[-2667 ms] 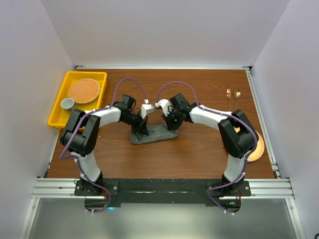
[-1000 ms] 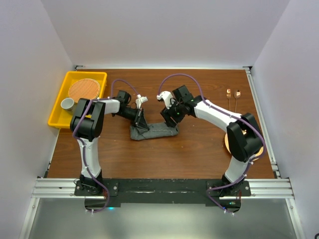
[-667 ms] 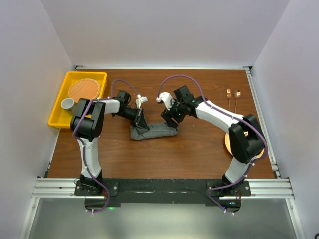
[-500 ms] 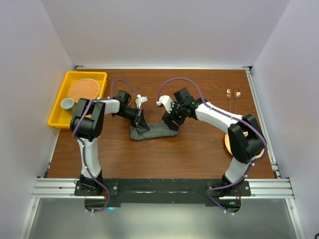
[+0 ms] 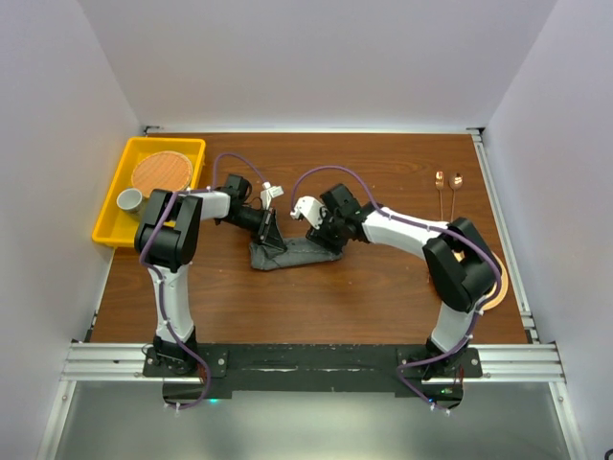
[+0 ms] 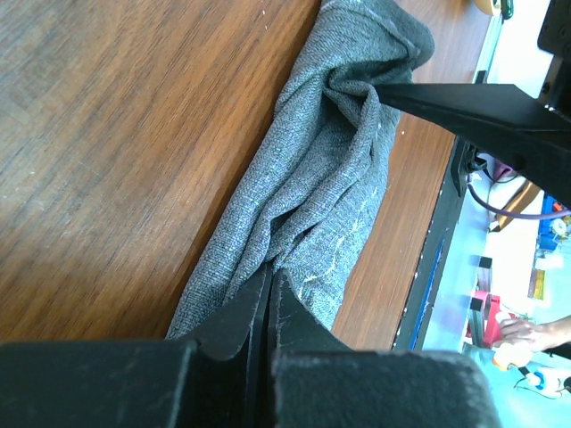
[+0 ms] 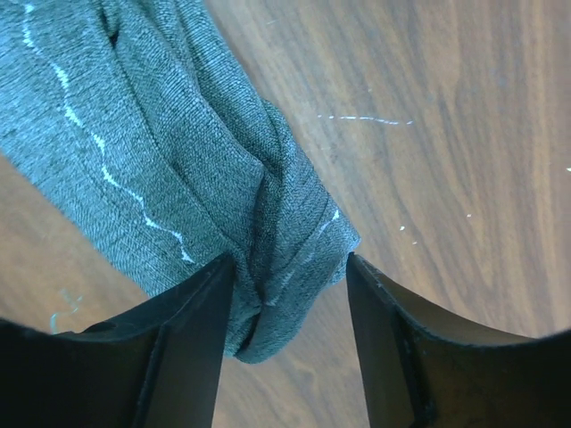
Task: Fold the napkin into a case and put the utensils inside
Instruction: Smooth out the smaller rectangle-folded napkin at the center of the board.
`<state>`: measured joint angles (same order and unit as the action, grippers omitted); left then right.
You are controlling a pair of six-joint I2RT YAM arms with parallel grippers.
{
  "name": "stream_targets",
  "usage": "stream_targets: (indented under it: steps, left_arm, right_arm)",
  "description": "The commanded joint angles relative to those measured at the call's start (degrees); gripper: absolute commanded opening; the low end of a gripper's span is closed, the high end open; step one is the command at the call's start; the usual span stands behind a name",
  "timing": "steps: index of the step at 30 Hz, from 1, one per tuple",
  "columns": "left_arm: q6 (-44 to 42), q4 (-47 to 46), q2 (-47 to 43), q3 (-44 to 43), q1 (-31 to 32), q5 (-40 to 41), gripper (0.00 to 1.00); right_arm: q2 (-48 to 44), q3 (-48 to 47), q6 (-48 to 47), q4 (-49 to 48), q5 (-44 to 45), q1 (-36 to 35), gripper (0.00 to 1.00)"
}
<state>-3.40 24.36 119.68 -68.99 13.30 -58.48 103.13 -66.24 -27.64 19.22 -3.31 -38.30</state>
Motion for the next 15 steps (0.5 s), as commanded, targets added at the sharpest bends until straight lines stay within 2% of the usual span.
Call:
stream_targets:
  steps: [1, 6, 9, 10, 15]
  left_arm:
    - [-1.9, 0.4, 3.1, 2.4, 0.1, 10.1, 0.00]
    - [-2.0, 0.4, 3.3, 2.3, 0.1, 10.3, 0.00]
    - [-2.0, 0.7, 3.5, 2.1, 0.0, 10.3, 0.00]
    - [-1.7, 0.7, 3.5, 2.1, -0.1, 10.3, 0.00]
    - [-0.9, -0.2, 1.7, 3.5, -0.9, 7.2, 0.00]
  right_arm:
    - [0.0, 1.5, -1.5, -6.2, 8.0, -1.5, 0.54]
    - [-0.4, 3.9, -2.9, -8.9, 12.4, -3.3, 0.45]
    - [0.1, 4.9, -2.9, -9.9, 14.1, -4.1, 0.35]
    - [0.5, 5.2, -2.9, -10.0, 14.5, -4.1, 0.25]
    - [1.9, 5.4, -2.8, -10.2, 15.5, -4.2, 0.01]
